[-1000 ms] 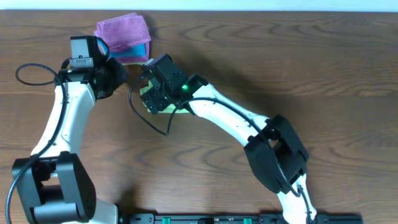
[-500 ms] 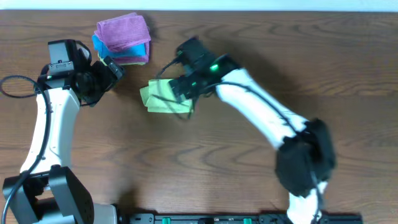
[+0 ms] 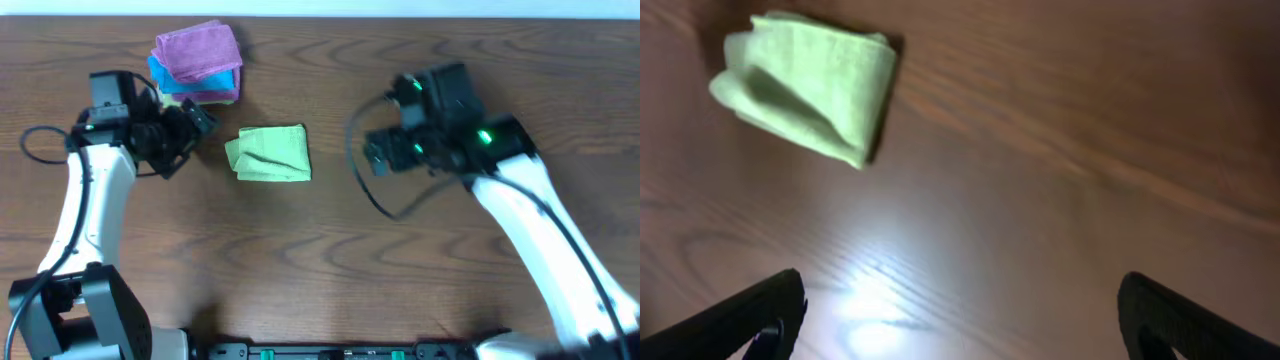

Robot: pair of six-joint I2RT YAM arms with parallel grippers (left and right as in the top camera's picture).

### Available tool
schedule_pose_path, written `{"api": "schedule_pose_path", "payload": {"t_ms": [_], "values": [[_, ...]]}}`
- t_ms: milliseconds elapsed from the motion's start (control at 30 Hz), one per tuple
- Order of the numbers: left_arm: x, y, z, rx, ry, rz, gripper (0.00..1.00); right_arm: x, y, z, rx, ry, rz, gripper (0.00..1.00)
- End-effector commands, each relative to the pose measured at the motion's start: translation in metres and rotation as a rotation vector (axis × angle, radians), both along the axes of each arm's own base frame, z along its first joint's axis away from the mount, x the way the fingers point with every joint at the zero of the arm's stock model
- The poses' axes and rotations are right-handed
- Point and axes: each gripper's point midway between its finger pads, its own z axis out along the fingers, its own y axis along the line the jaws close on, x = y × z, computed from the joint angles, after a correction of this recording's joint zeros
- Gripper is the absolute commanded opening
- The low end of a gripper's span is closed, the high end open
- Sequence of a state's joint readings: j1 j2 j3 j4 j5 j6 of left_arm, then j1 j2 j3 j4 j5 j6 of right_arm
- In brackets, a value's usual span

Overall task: Fold the cloth
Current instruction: 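Release the cloth and withdraw the right gripper to the right, then grasp the folded green cloth with the left gripper and lift it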

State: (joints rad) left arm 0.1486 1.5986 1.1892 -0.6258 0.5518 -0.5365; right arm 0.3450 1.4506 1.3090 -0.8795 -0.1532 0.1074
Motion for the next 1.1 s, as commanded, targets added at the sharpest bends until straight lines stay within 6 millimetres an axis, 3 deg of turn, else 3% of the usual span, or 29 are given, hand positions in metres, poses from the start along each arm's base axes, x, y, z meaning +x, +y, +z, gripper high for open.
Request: {"api": "schedule_pose_path", "payload": {"t_ms": [0, 233, 467, 600, 867, 1067], "values": [[-0.007, -0.017, -0.006, -0.069, 0.025, 0.004, 0.95, -0.028, -0.018, 0.008, 0.052, -0.056, -0.019, 0.99], [-0.008, -0.041, -0.014, -0.079, 0.035, -0.012, 0.95, -0.089, -0.059, 0.0, 0.129, -0.129, -0.176, 0.99], [-0.02, -0.049, -0.043, -0.111, 0.125, 0.09, 0.95, -0.133, -0.082, -0.017, 0.247, -0.133, -0.369, 0.99], [-0.028, -0.052, -0.062, -0.177, 0.17, 0.171, 0.95, -0.143, -0.084, -0.017, 0.268, -0.15, -0.387, 0.99], [-0.039, -0.053, -0.092, -0.208, 0.208, 0.277, 0.95, -0.144, -0.085, -0.018, 0.265, -0.147, -0.389, 0.99], [-0.026, -0.059, -0.101, -0.187, 0.167, 0.313, 0.95, -0.144, -0.085, -0.018, 0.265, -0.147, -0.389, 0.99]]}}
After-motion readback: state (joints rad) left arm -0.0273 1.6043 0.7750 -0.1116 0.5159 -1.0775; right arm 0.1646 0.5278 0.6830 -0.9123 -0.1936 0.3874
